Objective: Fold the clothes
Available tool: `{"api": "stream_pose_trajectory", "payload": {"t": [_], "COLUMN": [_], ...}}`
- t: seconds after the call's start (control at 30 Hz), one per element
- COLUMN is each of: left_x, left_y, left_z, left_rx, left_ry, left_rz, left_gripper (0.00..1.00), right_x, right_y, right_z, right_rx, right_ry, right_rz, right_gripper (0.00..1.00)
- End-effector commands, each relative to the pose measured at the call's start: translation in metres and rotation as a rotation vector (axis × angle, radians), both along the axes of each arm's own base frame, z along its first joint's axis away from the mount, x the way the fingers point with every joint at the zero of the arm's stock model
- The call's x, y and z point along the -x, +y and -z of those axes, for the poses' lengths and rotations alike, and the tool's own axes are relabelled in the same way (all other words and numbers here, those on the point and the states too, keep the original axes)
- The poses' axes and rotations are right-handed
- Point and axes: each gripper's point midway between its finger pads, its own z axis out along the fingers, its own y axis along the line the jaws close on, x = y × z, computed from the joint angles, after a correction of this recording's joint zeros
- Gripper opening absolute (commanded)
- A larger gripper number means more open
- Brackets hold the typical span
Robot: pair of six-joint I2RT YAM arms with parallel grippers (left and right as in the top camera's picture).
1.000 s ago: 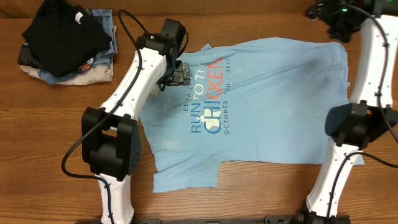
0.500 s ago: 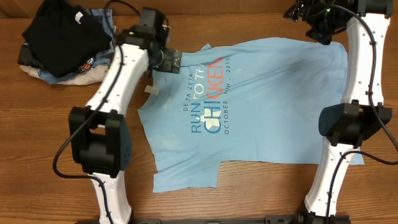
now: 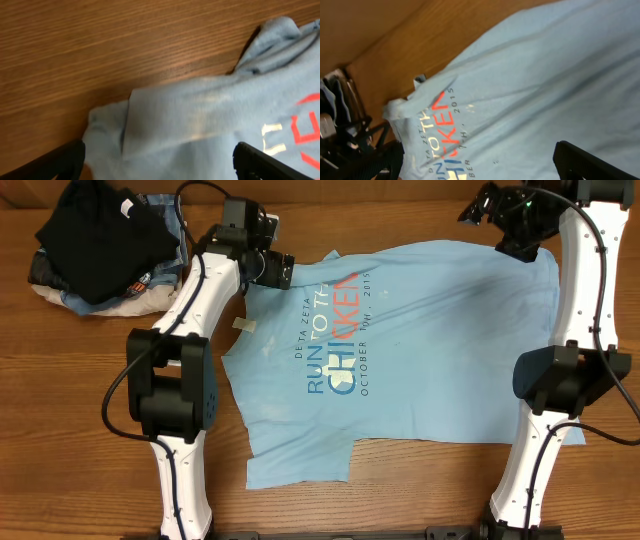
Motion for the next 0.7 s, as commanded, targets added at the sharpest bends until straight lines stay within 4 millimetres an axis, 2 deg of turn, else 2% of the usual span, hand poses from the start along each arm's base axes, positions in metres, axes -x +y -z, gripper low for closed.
{"api": "stream_pose_trajectory", "payload": {"t": [0.0, 0.3, 0.5, 0.6, 0.67], "left_x": [-0.012, -0.028, -0.019, -0.009, 0.0], "left_y": [-0.012, -0.016, -0.014, -0.012, -0.01], "left_z": [-0.007, -0.019, -0.022, -0.038, -0.057], "left_rx": [0.032, 0.066, 0.06, 0.055, 0.054], "left_ry": [-0.051, -0.127, -0.096, -0.072, -0.061], "left_rz": [0.044, 0.013, 0.012, 0.011, 0.011], "left_gripper": [0.97, 1.0, 1.0, 1.0, 1.0], "right_x": [0.009, 0.018, 0.013, 0.015, 0.019], "right_y": [0.0, -0.001, -0.002, -0.014, -0.024], "right_z": [0.005, 0.059, 0.055, 0.052, 0.049], "right_rx": [0.035, 0.03, 0.035, 0.076, 0.127], "right_ry": [0.02, 0.156, 0.126, 0.14, 0.158], "right_rz": [-0.039, -0.032, -0.027, 0.03, 0.084], "right_gripper": [1.0, 1.0, 1.0, 1.0, 1.0]}}
